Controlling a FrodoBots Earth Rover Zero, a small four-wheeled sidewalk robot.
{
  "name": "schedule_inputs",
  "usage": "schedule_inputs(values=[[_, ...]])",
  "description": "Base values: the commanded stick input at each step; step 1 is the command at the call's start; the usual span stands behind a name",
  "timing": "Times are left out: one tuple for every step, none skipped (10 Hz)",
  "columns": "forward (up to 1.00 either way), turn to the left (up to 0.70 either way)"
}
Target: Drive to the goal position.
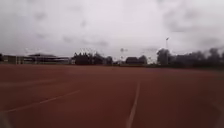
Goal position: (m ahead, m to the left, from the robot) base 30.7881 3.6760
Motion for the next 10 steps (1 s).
schedule_inputs(values=[[0.50,0.00],[0.50,0.00],[0.50,0.00],[0.50,0.00],[0.50,0.00],[0.50,0.00],[0.50,0.00],[0.50,0.00],[0.50,0.00],[0.50,0.00]])
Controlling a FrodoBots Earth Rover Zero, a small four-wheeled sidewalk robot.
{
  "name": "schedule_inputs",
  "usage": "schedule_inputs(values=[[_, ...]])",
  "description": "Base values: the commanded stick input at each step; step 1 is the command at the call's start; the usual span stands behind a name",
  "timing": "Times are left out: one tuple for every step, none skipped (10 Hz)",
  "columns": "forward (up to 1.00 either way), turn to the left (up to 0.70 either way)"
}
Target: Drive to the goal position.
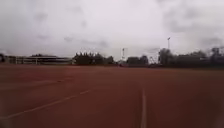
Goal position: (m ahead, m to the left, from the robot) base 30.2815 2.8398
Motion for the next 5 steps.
schedule_inputs(values=[[0.50,0.00],[0.50,0.00],[0.50,0.00],[0.50,0.00],[0.50,0.00]])
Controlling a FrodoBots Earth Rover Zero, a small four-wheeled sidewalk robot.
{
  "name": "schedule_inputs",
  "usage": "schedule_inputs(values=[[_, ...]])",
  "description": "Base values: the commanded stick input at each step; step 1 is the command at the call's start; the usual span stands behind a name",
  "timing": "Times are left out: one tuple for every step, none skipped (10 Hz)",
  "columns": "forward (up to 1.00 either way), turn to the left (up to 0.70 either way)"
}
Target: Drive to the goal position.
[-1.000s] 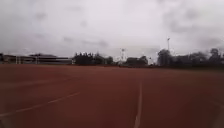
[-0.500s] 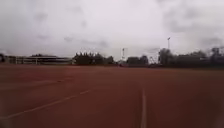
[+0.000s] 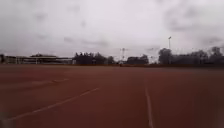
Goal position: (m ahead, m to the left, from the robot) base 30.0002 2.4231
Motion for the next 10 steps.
schedule_inputs(values=[[0.50,0.00],[0.50,0.00],[0.50,0.00],[0.50,0.00],[0.50,0.00],[0.50,0.00],[0.50,0.00],[0.50,0.00],[0.50,0.00],[0.50,0.00]])
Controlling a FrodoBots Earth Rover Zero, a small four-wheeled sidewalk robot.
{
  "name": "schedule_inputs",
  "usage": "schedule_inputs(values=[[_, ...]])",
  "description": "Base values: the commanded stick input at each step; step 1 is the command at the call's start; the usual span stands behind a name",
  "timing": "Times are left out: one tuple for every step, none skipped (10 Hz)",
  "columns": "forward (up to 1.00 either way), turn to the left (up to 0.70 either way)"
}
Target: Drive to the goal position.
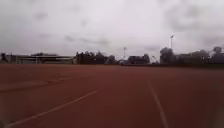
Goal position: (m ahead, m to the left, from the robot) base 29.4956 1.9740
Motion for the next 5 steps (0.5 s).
schedule_inputs(values=[[0.50,0.00],[0.50,0.00],[0.50,0.00],[0.50,0.00],[0.50,0.00]])
